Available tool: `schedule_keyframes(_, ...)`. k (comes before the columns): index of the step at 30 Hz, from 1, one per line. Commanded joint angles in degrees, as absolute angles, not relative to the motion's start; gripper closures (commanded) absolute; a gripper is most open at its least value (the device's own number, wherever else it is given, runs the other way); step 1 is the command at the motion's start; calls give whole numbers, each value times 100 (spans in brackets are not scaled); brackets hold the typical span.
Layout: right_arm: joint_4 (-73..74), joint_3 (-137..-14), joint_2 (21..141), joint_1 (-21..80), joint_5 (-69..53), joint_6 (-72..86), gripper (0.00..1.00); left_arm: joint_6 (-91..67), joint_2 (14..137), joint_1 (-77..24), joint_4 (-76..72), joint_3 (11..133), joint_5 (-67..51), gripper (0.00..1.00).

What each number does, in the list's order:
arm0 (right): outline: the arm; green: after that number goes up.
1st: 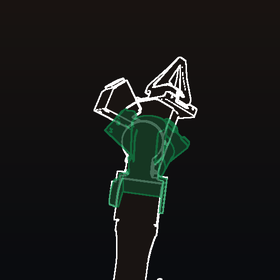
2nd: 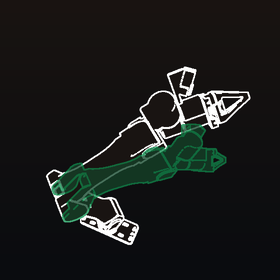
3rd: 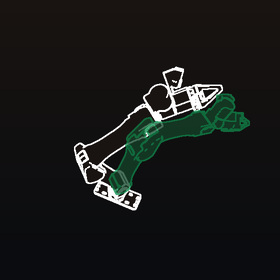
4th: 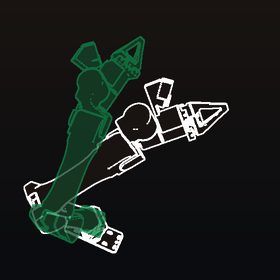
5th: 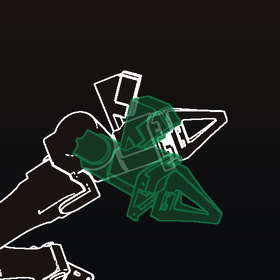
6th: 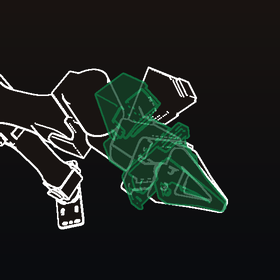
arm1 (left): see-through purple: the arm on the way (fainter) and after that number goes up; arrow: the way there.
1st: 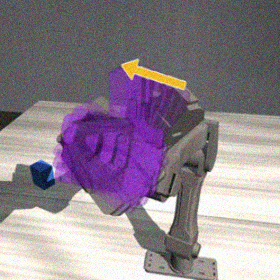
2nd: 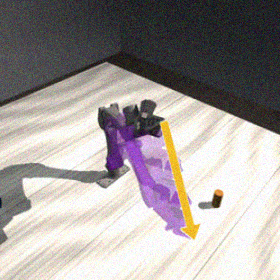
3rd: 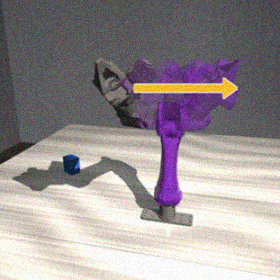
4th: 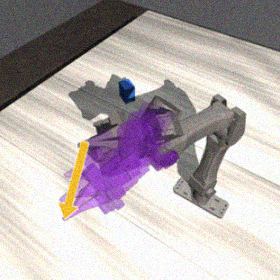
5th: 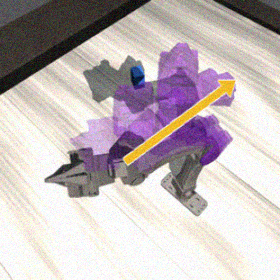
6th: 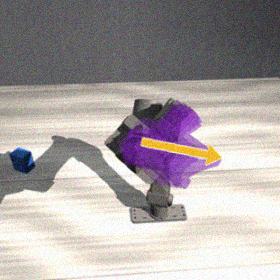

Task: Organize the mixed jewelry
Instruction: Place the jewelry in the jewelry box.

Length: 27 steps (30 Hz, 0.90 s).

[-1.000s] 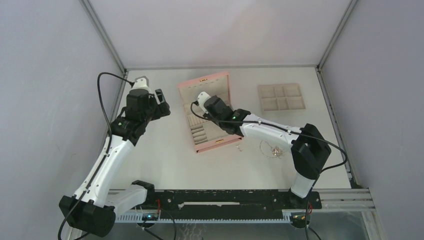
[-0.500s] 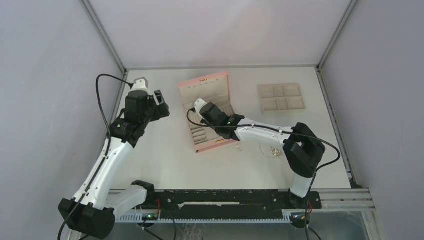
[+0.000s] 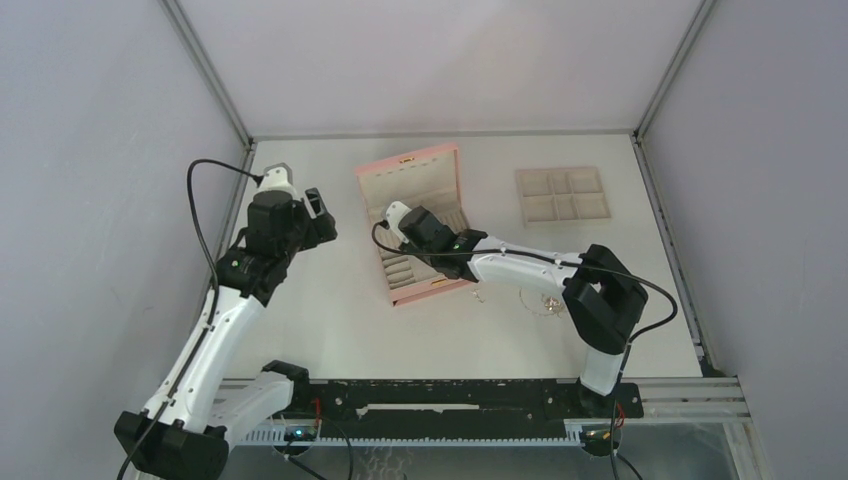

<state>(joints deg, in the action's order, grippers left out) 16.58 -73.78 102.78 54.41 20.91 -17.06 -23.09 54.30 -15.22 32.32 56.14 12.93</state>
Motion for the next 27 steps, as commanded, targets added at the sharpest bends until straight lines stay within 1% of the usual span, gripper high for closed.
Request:
schedule_keyframes(1, 1593, -7410, 10338, 5473, 2136, -1664, 100, -2391, 5177, -1477, 3093, 5555, 1428, 22)
schedule_keyframes(9, 1469, -7409, 10449, 5530, 2541, -1639, 100, -2364, 5099, -1468, 3097, 5556, 1521, 22)
schedule_keyframes(27, 1341, -7419, 10546, 5585, 2537, -1659, 100, -2310, 5038, -1459, 3076, 5494, 1576, 22)
